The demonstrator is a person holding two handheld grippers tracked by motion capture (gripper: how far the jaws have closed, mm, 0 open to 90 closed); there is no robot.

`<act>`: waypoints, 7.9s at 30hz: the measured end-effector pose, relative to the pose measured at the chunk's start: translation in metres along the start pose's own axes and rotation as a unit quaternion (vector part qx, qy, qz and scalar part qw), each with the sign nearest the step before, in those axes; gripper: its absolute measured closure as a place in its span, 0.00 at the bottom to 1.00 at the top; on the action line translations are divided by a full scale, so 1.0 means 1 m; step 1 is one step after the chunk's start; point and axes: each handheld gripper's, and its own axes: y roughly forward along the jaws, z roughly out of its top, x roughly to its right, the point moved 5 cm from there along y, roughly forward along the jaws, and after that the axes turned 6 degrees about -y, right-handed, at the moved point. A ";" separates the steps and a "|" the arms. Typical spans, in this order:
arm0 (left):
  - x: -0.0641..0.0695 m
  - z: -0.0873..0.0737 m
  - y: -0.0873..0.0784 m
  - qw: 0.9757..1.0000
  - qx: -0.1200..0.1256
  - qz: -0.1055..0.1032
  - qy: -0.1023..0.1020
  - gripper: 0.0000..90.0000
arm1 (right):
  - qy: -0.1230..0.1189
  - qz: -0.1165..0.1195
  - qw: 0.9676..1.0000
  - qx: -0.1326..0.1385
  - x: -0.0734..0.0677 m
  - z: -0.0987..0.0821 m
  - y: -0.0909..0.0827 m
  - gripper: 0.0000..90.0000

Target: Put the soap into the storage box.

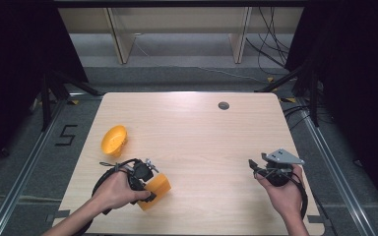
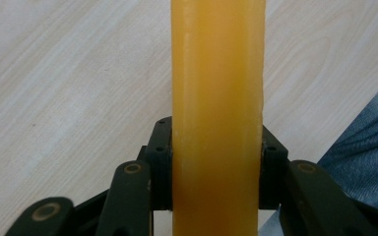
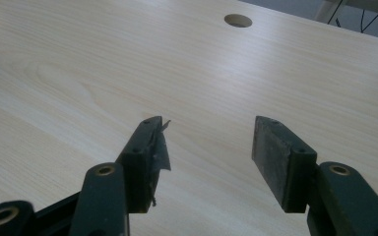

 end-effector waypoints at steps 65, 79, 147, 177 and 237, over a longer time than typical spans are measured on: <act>-0.061 0.004 -0.034 0.992 0.057 0.011 -0.112 0.67 | -0.013 -0.006 1.000 0.006 0.002 0.001 0.000 0.52; -0.075 0.003 -0.037 0.992 0.062 0.018 -0.111 0.67 | -0.004 0.001 1.000 0.002 0.001 0.001 0.000 0.52; -0.163 0.004 -0.074 0.955 0.113 0.081 -0.264 0.67 | -0.005 0.001 1.000 0.004 0.001 0.001 0.001 0.52; -0.189 0.020 -0.066 0.942 0.144 0.110 -0.281 0.67 | 0.005 -0.001 1.000 -0.001 -0.002 0.001 0.001 0.52; -0.207 0.034 -0.039 0.950 0.096 0.142 -0.259 0.67 | -0.015 -0.001 1.000 0.004 0.002 0.001 0.002 0.51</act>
